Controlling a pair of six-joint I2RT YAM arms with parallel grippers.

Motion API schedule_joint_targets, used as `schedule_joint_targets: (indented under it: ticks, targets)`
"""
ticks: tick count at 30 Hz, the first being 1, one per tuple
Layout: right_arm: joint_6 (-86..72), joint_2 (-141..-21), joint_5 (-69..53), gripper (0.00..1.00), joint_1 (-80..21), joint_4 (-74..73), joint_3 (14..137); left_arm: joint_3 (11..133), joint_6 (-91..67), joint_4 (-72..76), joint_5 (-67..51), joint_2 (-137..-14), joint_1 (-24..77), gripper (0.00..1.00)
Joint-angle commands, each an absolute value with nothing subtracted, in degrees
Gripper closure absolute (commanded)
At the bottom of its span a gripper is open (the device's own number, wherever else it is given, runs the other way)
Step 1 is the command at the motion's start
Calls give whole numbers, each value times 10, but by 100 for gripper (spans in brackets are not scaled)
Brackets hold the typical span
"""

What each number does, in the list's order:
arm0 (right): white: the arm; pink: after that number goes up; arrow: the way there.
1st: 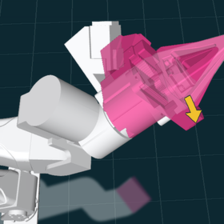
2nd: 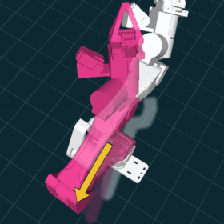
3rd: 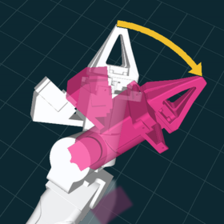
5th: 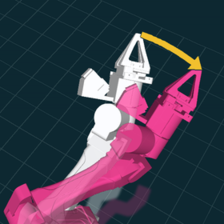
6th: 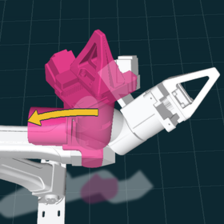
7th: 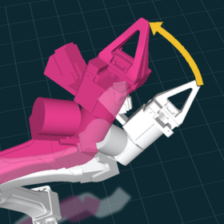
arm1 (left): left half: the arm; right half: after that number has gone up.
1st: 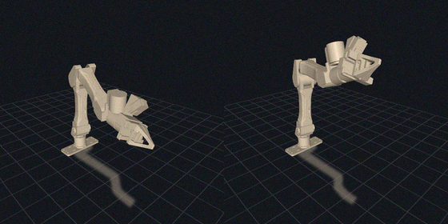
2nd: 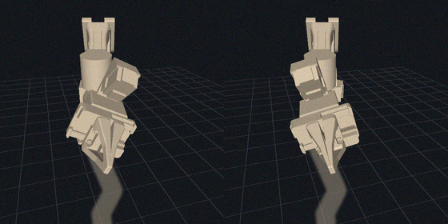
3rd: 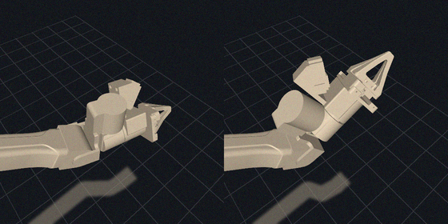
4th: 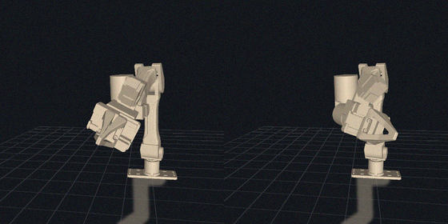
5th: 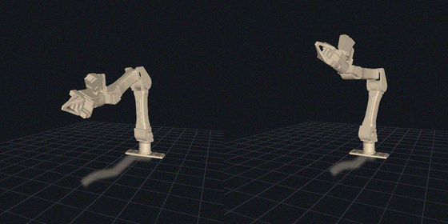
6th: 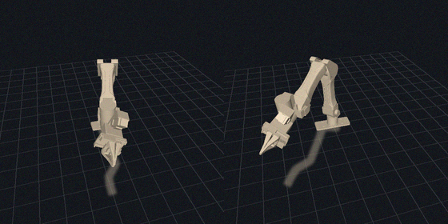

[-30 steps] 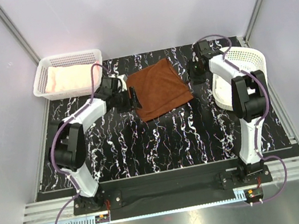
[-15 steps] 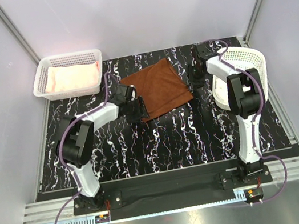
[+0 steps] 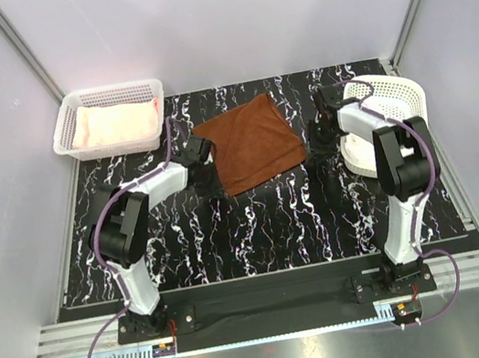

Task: Fold and stack the towels
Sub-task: Fold the towel

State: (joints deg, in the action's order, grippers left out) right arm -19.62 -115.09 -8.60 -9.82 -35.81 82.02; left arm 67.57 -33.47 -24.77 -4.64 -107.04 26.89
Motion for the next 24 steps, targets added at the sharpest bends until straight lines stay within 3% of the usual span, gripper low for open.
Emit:
schedule_joint_targets:
  ticks: [1, 8, 10, 12, 16, 24]
  targets:
    - [-228, -1058, -81, 57, -115, -365, 788, 654, -300, -326, -2, -1027, 256, 100]
    - [-283, -977, -79, 60, -162, -315, 670, 553, -280, -315, 24, -935, 215, 100]
    - [-277, -989, -80, 60, -163, -298, 675, 539, -289, -272, -33, -912, 219, 86]
    - [-263, -1018, -65, 60, -163, -308, 717, 535, -308, -214, -77, -891, 225, 60]
    - [-241, -1073, -30, 61, -163, -349, 811, 590, -344, -213, -55, -921, 244, 50]
    - [-211, -1152, -14, 60, -157, -382, 933, 651, -412, -205, -33, -1002, 266, 49]
